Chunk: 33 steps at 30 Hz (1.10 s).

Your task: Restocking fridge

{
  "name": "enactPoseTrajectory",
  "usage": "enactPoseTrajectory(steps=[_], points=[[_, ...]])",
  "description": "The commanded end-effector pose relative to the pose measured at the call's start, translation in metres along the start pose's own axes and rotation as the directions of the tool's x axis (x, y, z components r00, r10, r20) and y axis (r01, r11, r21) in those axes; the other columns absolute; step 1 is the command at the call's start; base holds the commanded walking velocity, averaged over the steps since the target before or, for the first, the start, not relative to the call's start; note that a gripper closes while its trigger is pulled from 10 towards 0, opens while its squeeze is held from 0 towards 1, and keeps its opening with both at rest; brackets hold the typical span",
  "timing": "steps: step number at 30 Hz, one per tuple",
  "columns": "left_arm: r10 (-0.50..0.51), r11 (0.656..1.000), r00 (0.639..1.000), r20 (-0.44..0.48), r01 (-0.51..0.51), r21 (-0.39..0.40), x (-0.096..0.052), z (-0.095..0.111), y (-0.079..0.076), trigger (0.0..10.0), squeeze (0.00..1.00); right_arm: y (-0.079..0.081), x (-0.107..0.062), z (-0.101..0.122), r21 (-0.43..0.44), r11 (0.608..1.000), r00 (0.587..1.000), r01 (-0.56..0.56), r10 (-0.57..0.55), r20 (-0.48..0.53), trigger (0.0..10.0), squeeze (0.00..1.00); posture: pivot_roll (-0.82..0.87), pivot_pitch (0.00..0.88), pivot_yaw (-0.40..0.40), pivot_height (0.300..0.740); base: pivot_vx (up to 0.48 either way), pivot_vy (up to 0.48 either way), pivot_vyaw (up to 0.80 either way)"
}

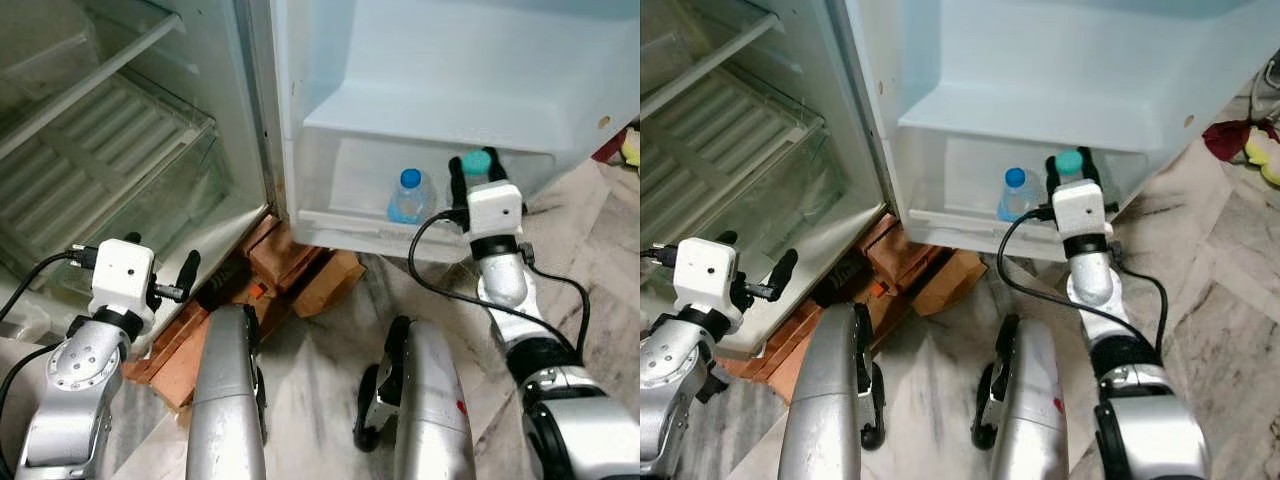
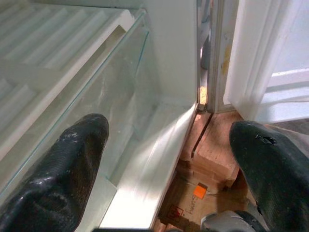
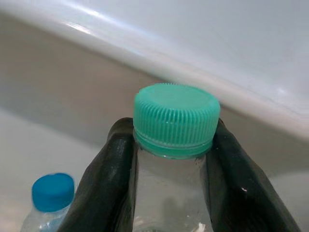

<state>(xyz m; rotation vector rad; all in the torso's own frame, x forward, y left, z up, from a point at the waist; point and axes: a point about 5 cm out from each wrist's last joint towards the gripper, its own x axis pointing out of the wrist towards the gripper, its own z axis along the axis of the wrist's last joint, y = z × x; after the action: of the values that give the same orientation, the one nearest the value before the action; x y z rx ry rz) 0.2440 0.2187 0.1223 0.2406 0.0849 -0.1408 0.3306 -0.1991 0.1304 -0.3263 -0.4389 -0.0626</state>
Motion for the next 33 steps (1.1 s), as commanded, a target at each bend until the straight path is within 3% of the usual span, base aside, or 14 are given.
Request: enactPoseTrajectory(steps=[1, 5, 8, 10, 11, 13, 18, 23, 27, 31, 33], points=[[-0.008, 1.000, 1.000, -0.015, 0.008, 0.004, -0.002, -0.005, -0.002, 10.0, 0.00, -0.004, -0.038, -0.038, 0.002, 0.999, 0.970, 0.037, -0.036, -0.241, 10.0, 0.00, 0.17, 0.282, 0.002, 0.543, 0.000, 0.000, 0.00], [-0.007, 1.000, 1.000, -0.013, 0.007, 0.003, 0.000, -0.005, -0.002, 10.0, 0.00, 0.000, -0.038, -0.034, 0.019, 0.999, 0.975, 0.047, -0.041, -0.219, 10.0, 0.00, 0.17, 0.279, 0.002, 0.543, 0.000, 0.000, 0.00], [-0.007, 1.000, 1.000, -0.010, 0.007, 0.004, 0.001, -0.004, -0.003, 10.0, 0.00, 0.005, -0.026, -0.024, -0.019, 1.000, 0.988, -0.006, 0.003, -0.153, 10.0, 0.00, 0.17, 0.279, 0.002, 0.543, 0.000, 0.000, 0.00], [-0.008, 1.000, 1.000, -0.006, 0.008, 0.005, 0.002, -0.003, -0.003, 10.0, 0.00, 0.012, -0.006, -0.009, -0.061, 0.996, 0.995, -0.068, 0.063, -0.071, 10.0, 0.00, 0.17, 0.284, 0.006, 0.543, 0.000, 0.000, 0.00], [-0.008, 1.000, 1.000, -0.006, 0.008, 0.005, 0.002, -0.003, -0.003, 10.0, 0.00, 0.012, -0.006, -0.009, -0.061, 0.996, 0.995, -0.068, 0.063, -0.071, 10.0, 0.00, 0.17, 0.284, 0.006, 0.543, 0.000, 0.000, 0.00], [-0.008, 1.000, 1.000, -0.004, 0.008, 0.011, 0.000, -0.003, -0.004, 10.0, 0.00, 0.021, 0.011, 0.004, -0.117, 0.986, 0.993, -0.117, 0.117, -0.010, 10.0, 0.00, 0.18, 0.288, 0.007, 0.543, 0.000, 0.000, 0.00], [-0.001, 1.000, 1.000, -0.002, 0.002, 0.024, -0.003, -0.002, -0.002, 10.0, 0.00, 0.032, 0.031, 0.019, -0.224, 0.964, 0.985, -0.142, 0.159, 0.063, 10.0, 0.00, 0.21, 0.299, 0.009, 0.543, 0.000, 0.000, 0.00], [0.004, 0.999, 1.000, -0.004, -0.004, 0.033, -0.007, -0.001, 0.000, 10.0, 0.00, 0.041, 0.042, 0.028, -0.237, 0.961, 0.982, -0.142, 0.167, 0.087, 10.0, 0.00, 0.23, 0.307, 0.014, 0.543, 0.000, 0.000, 0.00], [-0.002, 0.999, 1.000, -0.010, 0.002, 0.048, -0.014, -0.001, 0.002, 10.0, 0.00, 0.048, 0.050, 0.035, -0.147, 0.980, 0.985, -0.135, 0.149, 0.085, 10.0, 0.00, 0.26, 0.327, 0.020, 0.543, 0.000, 0.000, 0.00], [0.006, 0.998, 1.000, -0.022, -0.005, 0.066, -0.021, 0.001, 0.008, 10.0, 0.00, 0.060, 0.053, 0.038, 0.015, 0.990, 0.989, -0.141, 0.140, 0.056, 10.0, 0.00, 0.29, 0.356, 0.029, 0.543, 0.000, 0.000, 0.00], [0.009, 0.998, 1.000, -0.024, -0.007, 0.069, -0.022, 0.001, 0.008, 10.0, 0.00, 0.060, 0.052, 0.035, 0.044, 0.990, 0.991, -0.134, 0.133, 0.030, 10.0, 0.00, 0.30, 0.359, 0.031, 0.543, 0.000, 0.000, 0.00]])
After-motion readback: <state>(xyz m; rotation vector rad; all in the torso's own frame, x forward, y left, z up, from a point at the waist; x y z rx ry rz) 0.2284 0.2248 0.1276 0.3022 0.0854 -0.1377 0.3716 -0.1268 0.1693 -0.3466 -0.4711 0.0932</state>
